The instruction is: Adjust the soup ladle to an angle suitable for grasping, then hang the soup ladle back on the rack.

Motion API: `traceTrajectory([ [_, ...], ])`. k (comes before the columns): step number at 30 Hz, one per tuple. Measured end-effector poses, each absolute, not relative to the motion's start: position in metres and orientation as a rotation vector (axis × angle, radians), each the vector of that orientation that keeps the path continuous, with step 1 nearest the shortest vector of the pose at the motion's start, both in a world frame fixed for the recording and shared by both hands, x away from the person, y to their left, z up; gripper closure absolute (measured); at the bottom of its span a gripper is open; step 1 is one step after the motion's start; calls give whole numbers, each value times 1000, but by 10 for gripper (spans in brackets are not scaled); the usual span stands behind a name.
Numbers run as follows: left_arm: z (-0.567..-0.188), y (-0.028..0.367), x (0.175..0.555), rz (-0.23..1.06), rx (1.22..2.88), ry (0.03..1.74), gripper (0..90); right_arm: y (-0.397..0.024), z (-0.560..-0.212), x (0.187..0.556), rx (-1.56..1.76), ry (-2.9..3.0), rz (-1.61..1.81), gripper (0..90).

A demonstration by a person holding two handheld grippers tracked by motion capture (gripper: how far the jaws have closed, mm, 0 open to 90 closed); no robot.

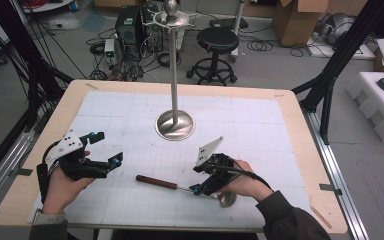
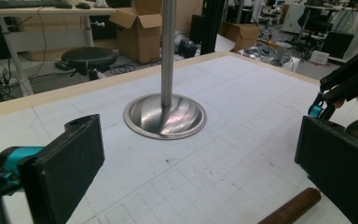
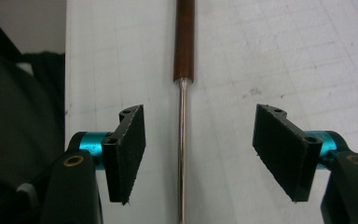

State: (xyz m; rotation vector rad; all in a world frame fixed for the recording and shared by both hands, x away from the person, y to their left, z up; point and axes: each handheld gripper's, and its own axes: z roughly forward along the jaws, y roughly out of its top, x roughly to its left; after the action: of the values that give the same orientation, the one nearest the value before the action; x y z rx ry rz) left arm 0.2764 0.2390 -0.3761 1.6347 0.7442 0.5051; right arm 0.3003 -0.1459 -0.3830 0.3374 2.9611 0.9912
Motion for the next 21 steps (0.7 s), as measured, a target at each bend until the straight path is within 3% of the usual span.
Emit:
traceTrajectory([
  [1,-376,239,276,508,1635,744,19,-148,-382,299,318,2974,971,316],
  [6,-376,239,276,505,1638,745,19,-148,-387,292,336,3022,789,4],
  [21,-376,241,274,507,1628,745,19,-132,-389,294,432,3044,642,0],
])
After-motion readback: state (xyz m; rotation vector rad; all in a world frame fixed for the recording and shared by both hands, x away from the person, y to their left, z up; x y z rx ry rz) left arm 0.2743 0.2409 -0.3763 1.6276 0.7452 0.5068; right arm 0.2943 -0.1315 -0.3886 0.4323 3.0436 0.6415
